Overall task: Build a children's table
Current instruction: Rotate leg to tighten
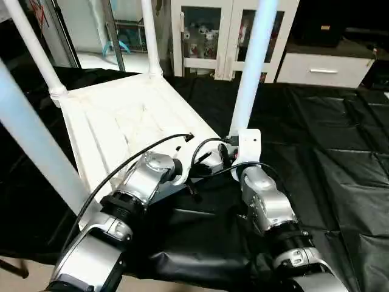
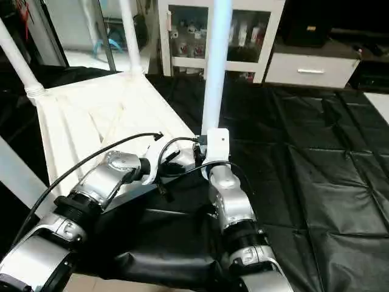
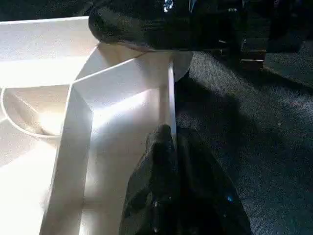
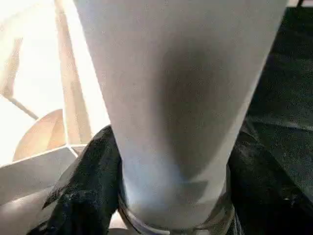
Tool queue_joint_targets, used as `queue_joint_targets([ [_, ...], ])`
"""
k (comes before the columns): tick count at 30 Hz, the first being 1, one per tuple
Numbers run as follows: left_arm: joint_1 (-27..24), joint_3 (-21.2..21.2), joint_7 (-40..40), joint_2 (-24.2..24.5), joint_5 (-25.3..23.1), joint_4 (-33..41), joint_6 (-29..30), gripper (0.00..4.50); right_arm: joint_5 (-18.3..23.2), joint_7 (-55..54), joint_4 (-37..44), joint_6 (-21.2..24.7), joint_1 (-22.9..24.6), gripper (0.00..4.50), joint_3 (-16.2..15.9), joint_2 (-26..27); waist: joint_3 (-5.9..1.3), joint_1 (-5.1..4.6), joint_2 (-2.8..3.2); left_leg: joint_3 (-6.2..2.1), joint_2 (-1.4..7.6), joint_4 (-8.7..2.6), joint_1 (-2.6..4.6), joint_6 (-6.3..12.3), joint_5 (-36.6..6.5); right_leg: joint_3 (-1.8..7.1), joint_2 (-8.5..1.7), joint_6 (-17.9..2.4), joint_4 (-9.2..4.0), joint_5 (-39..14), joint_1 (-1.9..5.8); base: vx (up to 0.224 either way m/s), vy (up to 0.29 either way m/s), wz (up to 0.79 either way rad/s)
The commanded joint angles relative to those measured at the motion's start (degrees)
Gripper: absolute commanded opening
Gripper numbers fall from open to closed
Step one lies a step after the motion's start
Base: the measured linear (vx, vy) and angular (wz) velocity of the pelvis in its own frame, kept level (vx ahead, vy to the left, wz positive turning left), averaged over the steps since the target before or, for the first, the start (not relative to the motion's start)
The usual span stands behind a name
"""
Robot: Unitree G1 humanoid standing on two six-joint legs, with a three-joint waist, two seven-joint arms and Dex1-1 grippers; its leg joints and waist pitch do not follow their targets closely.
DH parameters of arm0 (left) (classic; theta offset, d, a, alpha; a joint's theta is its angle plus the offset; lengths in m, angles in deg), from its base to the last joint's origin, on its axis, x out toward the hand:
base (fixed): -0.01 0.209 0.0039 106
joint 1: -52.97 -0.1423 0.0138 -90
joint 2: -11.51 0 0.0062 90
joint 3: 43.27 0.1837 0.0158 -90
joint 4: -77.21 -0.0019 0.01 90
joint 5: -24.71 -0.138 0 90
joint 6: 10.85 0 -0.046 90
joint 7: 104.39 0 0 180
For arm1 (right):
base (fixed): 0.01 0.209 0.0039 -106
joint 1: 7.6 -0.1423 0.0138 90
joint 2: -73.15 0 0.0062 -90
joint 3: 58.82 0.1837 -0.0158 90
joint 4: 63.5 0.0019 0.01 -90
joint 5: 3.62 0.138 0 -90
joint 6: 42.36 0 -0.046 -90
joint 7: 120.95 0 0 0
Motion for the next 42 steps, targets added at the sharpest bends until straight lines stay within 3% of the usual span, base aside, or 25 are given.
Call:
queue_joint_targets([
  [1,-1.5,1.0,0.4,2.1,-1.4,-2.2,1.2,0.00,-1.7,0.7,1.3,1.5,1.6,3.40,-1.7,-0.9,-2.42,0.44,-0.06,-1.23,3.12,-4.86,-0.61,0.78,-12.5,2.98,-3.95,-10.0,-4.38,-15.7,2.51,0.000,0.000,0.00],
  [6,-2.3,2.5,4.2,3.6,-1.5,-0.9,0.8,0.00,-1.1,8.7,7.3,2.6,3.3,3.75,-3.3,-5.6,-2.56,0.52,-0.08,-1.16,3.25,-4.63,-0.80,2.29,-9.4,2.91,-3.75,-11.1,-3.79,-11.2,2.84,0.000,0.000,0.00],
  [9,-4.2,4.3,9.1,5.0,-1.0,2.3,1.1,0.00,0.4,19.1,8.6,0.5,3.8,3.85,-5.0,-10.6,-2.60,0.71,-0.10,-1.00,3.39,-4.39,-0.76,3.40,-8.6,2.96,-3.87,-12.3,-3.63,-9.3,2.92,0.000,0.000,0.00],
  [13,-6.2,6.7,14.7,7.1,-0.4,6.6,1.8,0.00,4.6,36.9,9.8,-1.0,5.1,3.85,-7.4,-17.6,-2.69,1.07,0.32,-0.92,3.60,-4.11,-0.61,4.94,-7.2,2.87,-3.85,-14.8,-3.17,-5.7,3.01,0.000,0.000,0.00],
  [16,-7.0,7.8,17.8,8.2,0.1,8.6,2.1,0.00,6.4,44.0,10.4,-1.4,6.0,3.85,-8.1,-20.4,-2.82,1.42,0.15,-0.93,3.72,-3.87,-0.71,6.30,-5.7,2.81,-3.87,-16.0,-2.80,-3.0,3.30,0.000,0.000,0.00],
  [18,-7.9,9.2,22.0,9.6,0.9,11.1,1.9,0.00,8.3,52.6,10.8,-1.6,6.9,3.85,-9.3,-23.4,-2.82,1.65,0.38,-0.90,3.68,-3.76,-0.65,6.68,-5.5,2.79,-3.87,-16.6,-2.79,-2.7,3.25,0.000,0.000,0.00],
  [21,-8.7,10.3,24.9,10.4,1.5,13.3,2.6,0.00,4.9,55.0,7.4,-5.3,6.4,3.85,-11.8,-25.7,-2.82,2.07,0.20,-0.78,3.79,-3.71,-0.53,6.42,-5.3,2.73,-3.88,-16.9,-2.82,-3.9,3.18,0.000,0.000,0.00],
  [22,-8.8,10.4,25.4,10.5,1.6,13.7,2.7,0.00,4.4,55.3,6.9,-6.0,6.3,3.85,-12.1,-25.9,-2.91,2.16,0.30,-0.75,3.75,-3.64,-0.47,6.31,-5.4,2.69,-3.91,-17.1,-2.74,-4.0,3.14,0.000,0.000,0.00],
  [23,-8.9,10.7,25.8,10.6,1.7,14.0,2.9,0.00,4.6,56.1,6.5,-6.1,6.3,3.85,-12.2,-26.0,-2.81,2.06,-0.14,-0.75,3.75,-3.74,-0.65,6.21,-5.6,2.71,-3.91,-16.9,-2.85,-4.7,3.28,0.000,0.000,0.00],
  [26,-9.0,10.8,25.6,10.6,1.5,14.3,3.3,0.00,8.0,58.2,6.7,-5.5,5.9,3.85,-10.1,-25.0,-2.80,2.10,0.10,-0.88,3.77,-3.78,-0.57,6.05,-6.3,2.72,-3.92,-16.4,-2.99,-6.8,3.30,0.000,0.000,0.00],
  [29,-9.1,10.8,25.4,10.6,1.3,14.2,3.3,0.00,9.7,59.0,6.7,-5.0,5.6,3.85,-8.9,-24.4,-2.98,2.18,-0.01,-0.84,3.66,-3.60,-0.54,6.51,-4.8,2.69,-3.84,-16.6,-2.77,-5.1,3.32,0.000,0.000,0.00],
  [32,-9.4,10.8,25.7,11.0,1.2,14.8,3.7,0.00,10.7,61.8,6.8,-4.5,5.4,3.85,-8.9,-25.0,-3.09,2.39,0.06,-0.81,3.75,-3.39,-0.57,7.65,-3.5,2.55,-3.81,-17.1,-2.50,-3.4,3.29,0.000,0.000,0.00],
  [35,-9.5,10.7,25.8,11.2,1.1,15.5,4.2,0.00,10.7,62.9,4.8,-5.7,4.8,3.85,-8.9,-25.1,-3.05,2.49,0.02,-0.80,3.75,-3.40,-0.55,7.66,-3.5,2.50,-3.84,-17.2,-2.57,-4.3,3.20,0.000,0.000,0.00],
  [42,-9.4,10.7,26.2,11.9,0.9,16.0,4.5,0.00,10.6,64.9,2.4,-5.6,4.0,3.30,-8.9,-25.0,-3.06,2.58,0.28,-0.83,3.71,-3.37,-0.55,6.70,-4.6,2.49,-3.84,-17.1,-2.61,-5.2,3.25,0.000,0.000,0.00],
])
